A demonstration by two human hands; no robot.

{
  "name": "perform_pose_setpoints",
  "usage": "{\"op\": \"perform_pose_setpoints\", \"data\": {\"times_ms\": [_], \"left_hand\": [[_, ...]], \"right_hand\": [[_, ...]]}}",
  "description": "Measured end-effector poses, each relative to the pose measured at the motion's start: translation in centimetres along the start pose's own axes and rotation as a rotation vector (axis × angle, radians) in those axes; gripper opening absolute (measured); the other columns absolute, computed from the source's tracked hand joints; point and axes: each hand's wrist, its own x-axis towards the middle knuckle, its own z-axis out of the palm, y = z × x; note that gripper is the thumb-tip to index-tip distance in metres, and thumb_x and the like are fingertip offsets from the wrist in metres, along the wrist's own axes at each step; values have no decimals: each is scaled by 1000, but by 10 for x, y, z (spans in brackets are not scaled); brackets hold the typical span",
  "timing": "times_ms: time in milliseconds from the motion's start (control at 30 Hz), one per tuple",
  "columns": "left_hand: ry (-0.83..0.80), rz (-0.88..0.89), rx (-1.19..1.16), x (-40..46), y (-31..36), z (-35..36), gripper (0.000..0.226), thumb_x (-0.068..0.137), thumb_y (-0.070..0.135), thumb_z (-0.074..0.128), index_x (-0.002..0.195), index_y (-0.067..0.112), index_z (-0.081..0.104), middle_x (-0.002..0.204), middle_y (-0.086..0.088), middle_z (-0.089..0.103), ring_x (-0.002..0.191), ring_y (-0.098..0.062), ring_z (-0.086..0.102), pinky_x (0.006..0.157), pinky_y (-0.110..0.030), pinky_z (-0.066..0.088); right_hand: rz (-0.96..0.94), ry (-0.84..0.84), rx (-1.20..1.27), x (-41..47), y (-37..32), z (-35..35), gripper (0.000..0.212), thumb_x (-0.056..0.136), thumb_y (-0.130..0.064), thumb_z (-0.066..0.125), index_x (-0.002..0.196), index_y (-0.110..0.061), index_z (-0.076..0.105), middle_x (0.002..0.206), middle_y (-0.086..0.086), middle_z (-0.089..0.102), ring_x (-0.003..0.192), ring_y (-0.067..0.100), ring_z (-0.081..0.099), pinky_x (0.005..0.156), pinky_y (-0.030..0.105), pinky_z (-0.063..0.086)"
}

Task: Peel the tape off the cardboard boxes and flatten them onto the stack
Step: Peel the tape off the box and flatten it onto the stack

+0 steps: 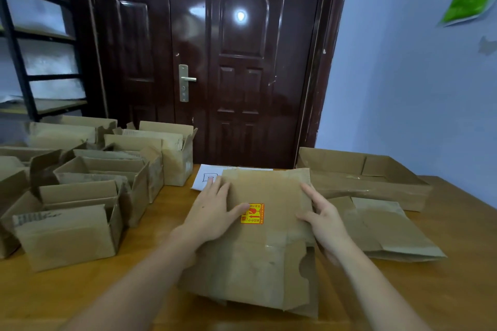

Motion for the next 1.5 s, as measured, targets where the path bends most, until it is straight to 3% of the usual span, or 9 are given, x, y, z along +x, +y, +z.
{"op": "perform_pose_setpoints", "data": {"times_ms": [100, 200, 367, 633, 767, 933, 1167, 1400, 1500], "left_hand": [[-38, -101, -421, -1, -9, 3, 94, 88, 78, 51, 163, 28, 25, 171, -3, 21, 155, -22, 25, 124, -46, 28], [-88, -134, -936, -7, -8, 4, 84, 81, 64, 71, 154, 37, 37, 140, 6, 59, 113, -10, 68, 88, -30, 60], [-110, -89, -1029, -7, -9, 3, 100, 75, 50, 88, 156, 44, 30, 132, 21, 56, 109, -7, 68, 74, -20, 59], [89, -44, -403, 8, -5, -9, 97, 76, 60, 82, 157, 40, 33, 130, 12, 32, 117, -10, 45, 97, -29, 48], [67, -74, -240, 7, -9, 6, 98, 77, 56, 84, 158, 30, 35, 129, 12, 26, 110, -10, 44, 101, -34, 50], [-19, -105, -165, 2, -22, 30, 101, 80, 60, 81, 161, 29, 30, 138, 6, 26, 120, -20, 52, 101, -35, 48], [-150, -120, 56, -6, -39, 53, 100, 81, 88, 51, 161, 34, 25, 146, -1, 20, 118, -20, 48, 100, -35, 48], [21, 49, 548, -30, -16, 49, 77, 95, 80, 21, 138, 28, 59, 159, -10, 34, 132, -27, 36, 105, -42, 34], [-45, 125, 473, -50, 11, 54, 108, 81, 96, 8, 135, 18, 61, 143, -5, 49, 128, -27, 40, 104, -44, 33]], "right_hand": [[-2, 60, 171, 3, 0, 0, 71, 87, 15, 57, 137, -35, 61, 146, -9, 56, 130, 15, 56, 106, 46, 51], [12, 57, 268, 7, 0, 1, 72, 85, 18, 53, 133, -34, 66, 133, -12, 66, 120, 14, 65, 100, 44, 55], [32, 58, 229, 17, 2, 2, 73, 86, 18, 52, 137, -33, 62, 137, -9, 64, 119, 14, 65, 100, 43, 55], [-126, 26, -180, 31, 0, 1, 72, 93, 9, 53, 156, -22, 37, 162, -26, 15, 149, 5, 22, 111, 20, 37], [-134, -99, -389, 30, 3, 5, 87, 88, -41, 75, 159, -22, 28, 163, -25, 11, 141, -4, 24, 90, -3, 34], [-5, -367, -678, 23, 20, 4, 142, 51, -80, 80, 163, -23, 14, 167, -18, -12, 154, 11, 9, 117, 30, 25], [39, -477, -908, 17, 53, 4, 128, 57, -76, 80, 161, -26, 26, 169, -10, -10, 155, 16, 0, 123, 36, 16], [36, -547, -1146, 18, 66, -3, 113, 56, -106, 35, 155, -55, 14, 167, -22, -5, 154, 16, -16, 123, 50, -3], [-18, -501, -1208, 15, 71, -1, 108, 62, -106, 25, 156, -52, 15, 168, -20, 1, 154, 16, -13, 123, 51, -4]]}}
